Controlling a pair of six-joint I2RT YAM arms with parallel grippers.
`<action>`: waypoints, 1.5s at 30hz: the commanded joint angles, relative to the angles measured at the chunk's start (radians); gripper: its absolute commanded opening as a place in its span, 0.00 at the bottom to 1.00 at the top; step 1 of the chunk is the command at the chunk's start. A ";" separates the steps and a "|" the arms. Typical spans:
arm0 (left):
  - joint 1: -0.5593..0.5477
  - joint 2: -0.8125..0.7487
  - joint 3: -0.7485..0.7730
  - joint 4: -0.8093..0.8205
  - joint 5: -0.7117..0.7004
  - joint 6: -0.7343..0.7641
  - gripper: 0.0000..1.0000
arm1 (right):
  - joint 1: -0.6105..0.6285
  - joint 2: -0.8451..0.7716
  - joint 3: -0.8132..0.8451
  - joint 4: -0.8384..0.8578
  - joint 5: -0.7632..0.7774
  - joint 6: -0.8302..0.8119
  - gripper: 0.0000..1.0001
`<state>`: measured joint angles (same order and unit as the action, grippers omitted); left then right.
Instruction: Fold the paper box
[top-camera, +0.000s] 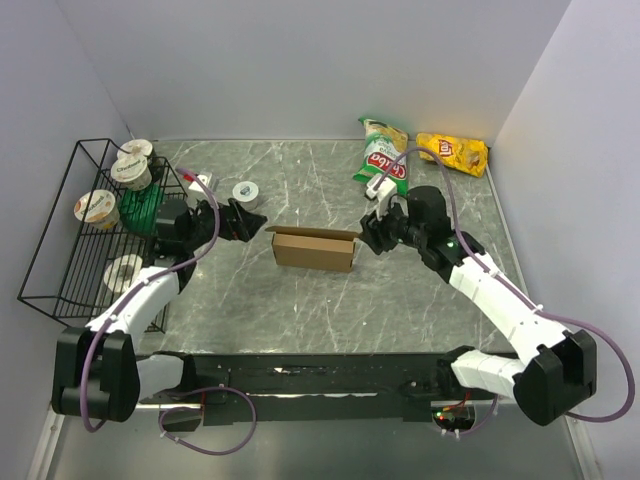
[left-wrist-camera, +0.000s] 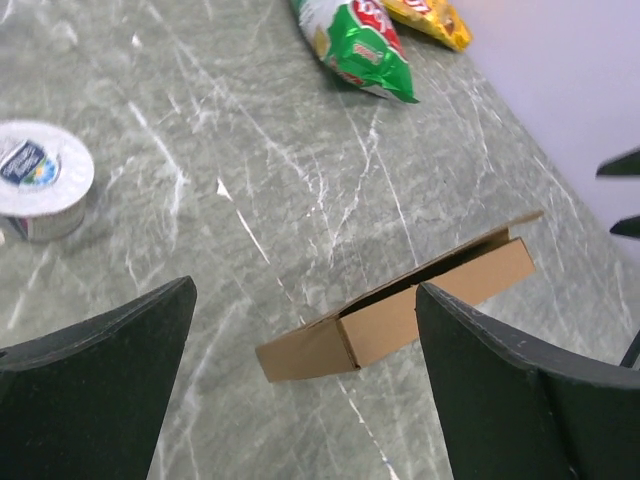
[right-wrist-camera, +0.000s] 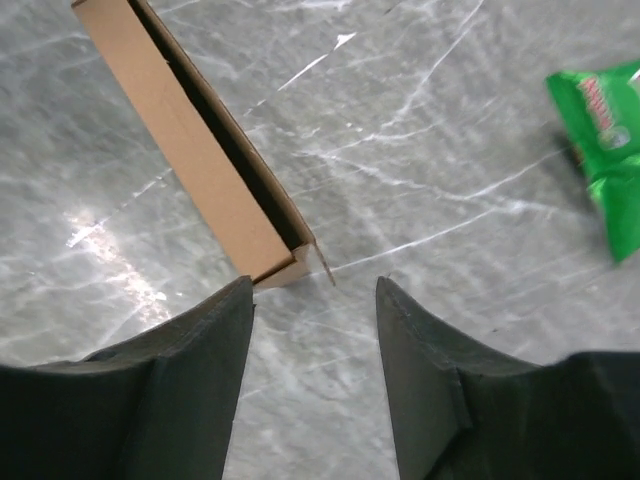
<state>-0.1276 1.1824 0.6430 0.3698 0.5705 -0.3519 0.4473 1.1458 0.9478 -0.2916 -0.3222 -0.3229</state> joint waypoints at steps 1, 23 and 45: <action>-0.001 -0.033 0.052 -0.104 -0.075 -0.093 0.96 | -0.042 0.011 -0.018 0.005 -0.071 0.142 0.54; -0.038 -0.083 0.047 -0.170 -0.046 0.037 0.81 | -0.053 0.117 0.003 0.088 -0.074 -0.001 0.46; -0.040 0.032 0.007 -0.045 0.109 0.180 0.53 | -0.053 0.189 0.029 0.115 -0.089 -0.044 0.28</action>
<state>-0.1635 1.1862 0.6373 0.2909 0.6243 -0.2150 0.3965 1.3319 0.9310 -0.2222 -0.4072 -0.3542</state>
